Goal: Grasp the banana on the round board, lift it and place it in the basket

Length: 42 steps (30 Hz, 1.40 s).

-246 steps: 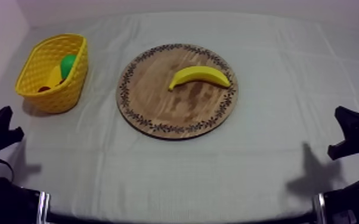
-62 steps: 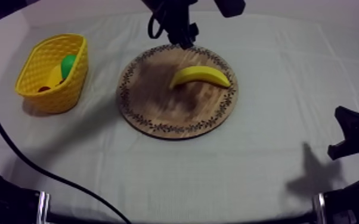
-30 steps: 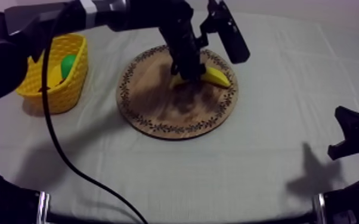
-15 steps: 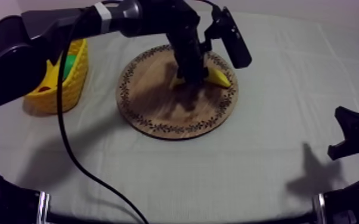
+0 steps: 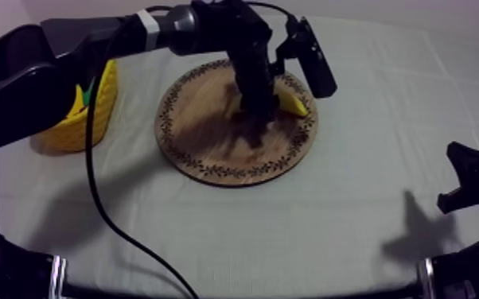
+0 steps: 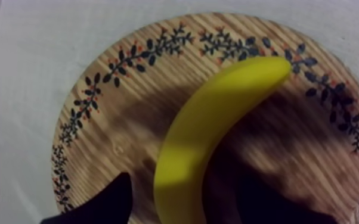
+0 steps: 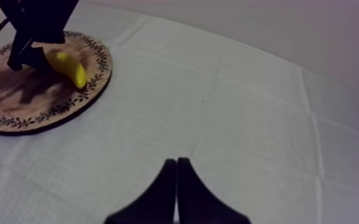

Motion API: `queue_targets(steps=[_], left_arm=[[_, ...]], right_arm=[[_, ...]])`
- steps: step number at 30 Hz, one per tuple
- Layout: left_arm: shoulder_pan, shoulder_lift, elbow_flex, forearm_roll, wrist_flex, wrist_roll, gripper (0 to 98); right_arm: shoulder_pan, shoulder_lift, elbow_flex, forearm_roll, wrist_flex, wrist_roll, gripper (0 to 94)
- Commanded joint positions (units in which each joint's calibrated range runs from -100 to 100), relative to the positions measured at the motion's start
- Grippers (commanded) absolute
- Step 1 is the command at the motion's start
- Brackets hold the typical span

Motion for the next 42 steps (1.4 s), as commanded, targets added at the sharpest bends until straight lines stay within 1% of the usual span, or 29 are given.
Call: queue_targets(steps=[1,9,23,27,32,36,42], left_arm=[[0.04,0.28,-0.12,-0.01,0.12,-0.09,64.2],[0.01,1.96,-1.52,-0.2,0.31,-0.12,62.6],[0.06,4.9,-6.47,-0.31,2.87,-0.21,62.3],[0.08,5.68,-7.37,-0.59,3.78,-0.38,61.5],[0.0,6.5,-7.83,-0.72,4.1,-1.01,56.6],[-0.15,7.04,-8.1,-0.72,4.1,-1.65,50.3],[-0.55,7.67,-8.8,-0.76,3.85,-2.32,36.7]], right_arm=[[0.0,0.0,-0.03,-0.02,0.08,0.0,0.3],[0.0,0.0,-0.03,-0.02,0.08,0.0,0.3],[0.0,0.0,-0.03,-0.02,0.08,0.0,0.3],[0.0,0.0,-0.03,-0.02,0.08,0.0,0.3],[0.0,0.0,-0.03,-0.02,0.08,0.0,0.3],[0.0,0.0,-0.03,-0.02,0.08,0.0,0.3],[0.0,0.0,-0.03,-0.02,0.08,0.0,0.3]])
